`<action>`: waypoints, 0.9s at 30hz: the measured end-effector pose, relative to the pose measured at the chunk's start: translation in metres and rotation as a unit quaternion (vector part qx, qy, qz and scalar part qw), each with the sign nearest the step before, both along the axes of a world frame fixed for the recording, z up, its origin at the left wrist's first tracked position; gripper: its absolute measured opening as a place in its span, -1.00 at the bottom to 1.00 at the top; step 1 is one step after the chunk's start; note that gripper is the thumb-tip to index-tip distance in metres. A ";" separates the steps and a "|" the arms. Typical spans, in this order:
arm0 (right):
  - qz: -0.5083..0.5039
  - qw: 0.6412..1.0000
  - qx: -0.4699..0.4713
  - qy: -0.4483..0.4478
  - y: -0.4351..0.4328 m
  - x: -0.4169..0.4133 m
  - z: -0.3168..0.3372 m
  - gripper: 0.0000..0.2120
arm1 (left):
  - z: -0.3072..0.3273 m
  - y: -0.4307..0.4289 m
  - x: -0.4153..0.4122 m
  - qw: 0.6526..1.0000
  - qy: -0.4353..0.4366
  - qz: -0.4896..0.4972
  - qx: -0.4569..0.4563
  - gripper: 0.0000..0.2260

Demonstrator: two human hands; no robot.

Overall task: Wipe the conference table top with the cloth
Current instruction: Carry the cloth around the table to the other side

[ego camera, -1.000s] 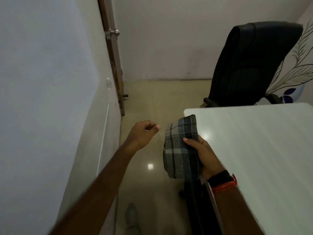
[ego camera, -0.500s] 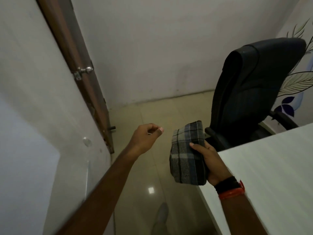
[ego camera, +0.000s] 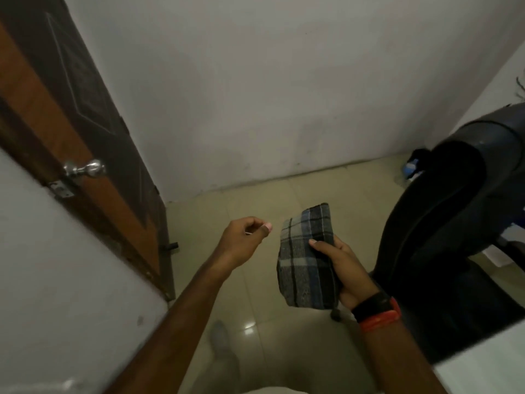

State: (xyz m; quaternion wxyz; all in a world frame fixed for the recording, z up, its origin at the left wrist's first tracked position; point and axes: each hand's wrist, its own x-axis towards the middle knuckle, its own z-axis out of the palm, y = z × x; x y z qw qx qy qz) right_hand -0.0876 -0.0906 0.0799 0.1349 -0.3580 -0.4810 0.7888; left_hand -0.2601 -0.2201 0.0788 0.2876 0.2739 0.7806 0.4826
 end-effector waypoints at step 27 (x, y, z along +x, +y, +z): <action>-0.304 0.952 0.003 -0.033 0.485 -0.284 -0.041 -0.72 | -0.028 0.578 -0.303 0.958 -0.013 -0.279 -0.073 -0.83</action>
